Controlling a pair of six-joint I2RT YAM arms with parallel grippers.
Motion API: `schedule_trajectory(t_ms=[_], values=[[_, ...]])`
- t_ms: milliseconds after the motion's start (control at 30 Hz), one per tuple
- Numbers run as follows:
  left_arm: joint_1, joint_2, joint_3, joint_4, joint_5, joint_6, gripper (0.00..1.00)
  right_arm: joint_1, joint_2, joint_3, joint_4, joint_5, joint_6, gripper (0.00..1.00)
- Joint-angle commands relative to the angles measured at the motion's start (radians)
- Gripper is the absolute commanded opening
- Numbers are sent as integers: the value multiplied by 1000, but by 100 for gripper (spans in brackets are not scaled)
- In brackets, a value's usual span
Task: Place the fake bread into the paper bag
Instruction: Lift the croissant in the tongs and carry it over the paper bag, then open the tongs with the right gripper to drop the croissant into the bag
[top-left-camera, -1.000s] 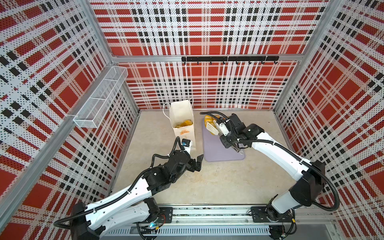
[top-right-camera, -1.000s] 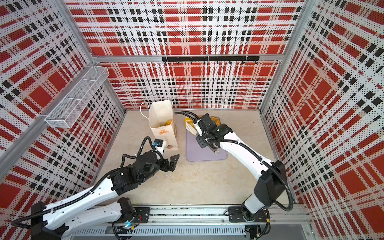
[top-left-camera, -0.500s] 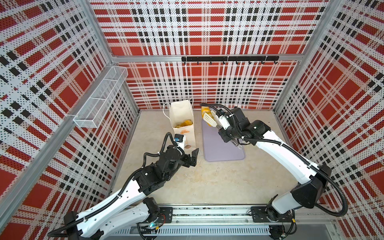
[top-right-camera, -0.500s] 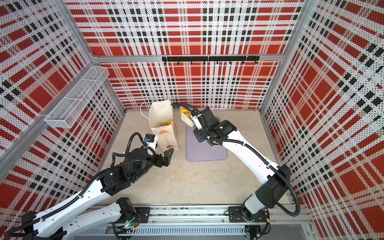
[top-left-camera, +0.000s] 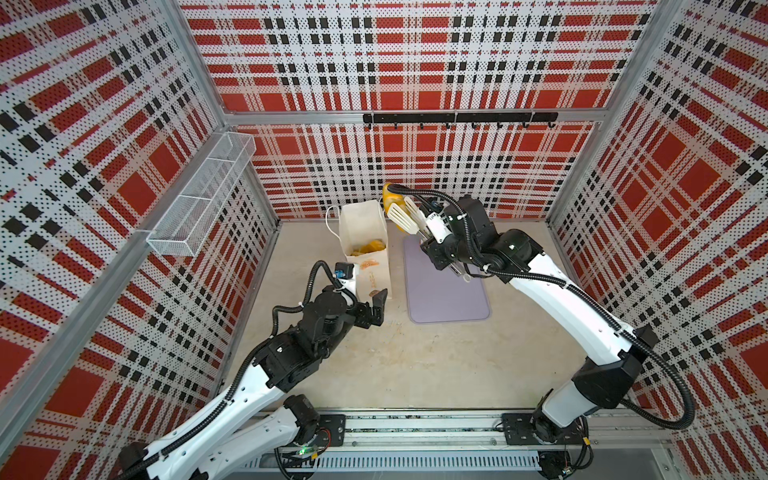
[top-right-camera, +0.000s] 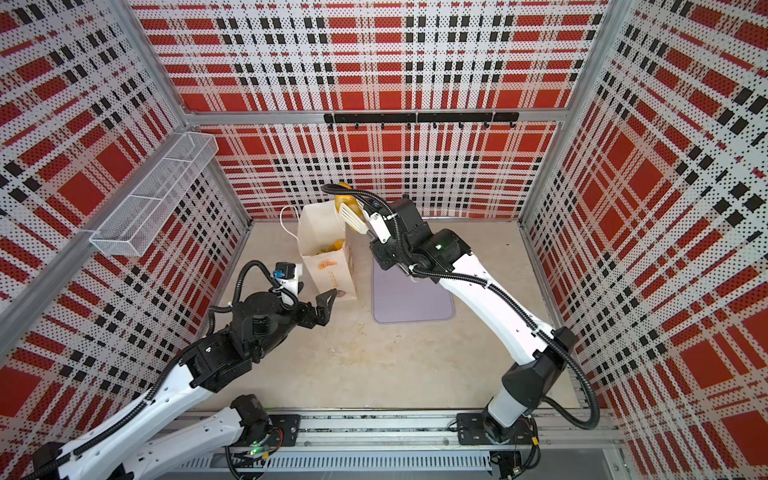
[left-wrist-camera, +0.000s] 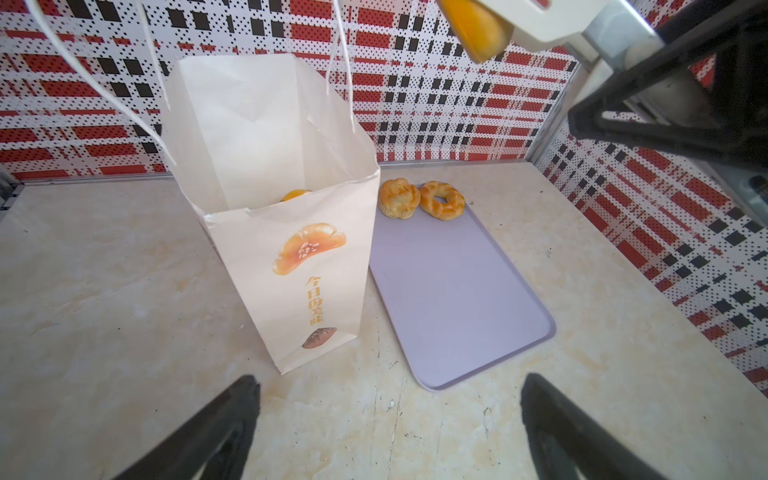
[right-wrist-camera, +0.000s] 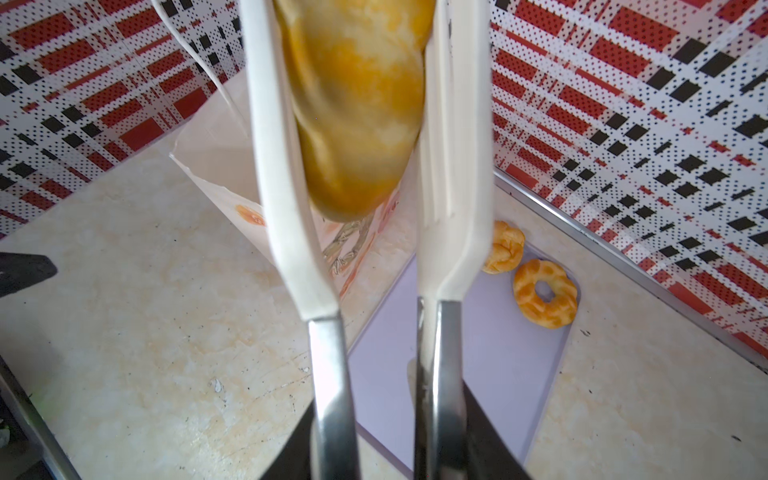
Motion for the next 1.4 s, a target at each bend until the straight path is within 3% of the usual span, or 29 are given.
schedule_trajectory(t_ms=[0, 300, 667, 1100, 1367], values=[[24, -23, 25, -19, 2, 3, 99, 26, 33, 67, 82, -23, -32, 40], [85, -71, -8, -36, 1, -17, 99, 86, 153, 202, 65, -39, -53, 40], [133, -106, -64, -62, 33, -54, 99, 105, 242, 237, 82, 66, -48, 42], [138, -78, -107, -35, 89, -87, 99, 104, 336, 316, 49, 156, -79, 43], [140, -64, -115, -15, 90, -87, 100, 102, 356, 327, 32, 188, -83, 51]])
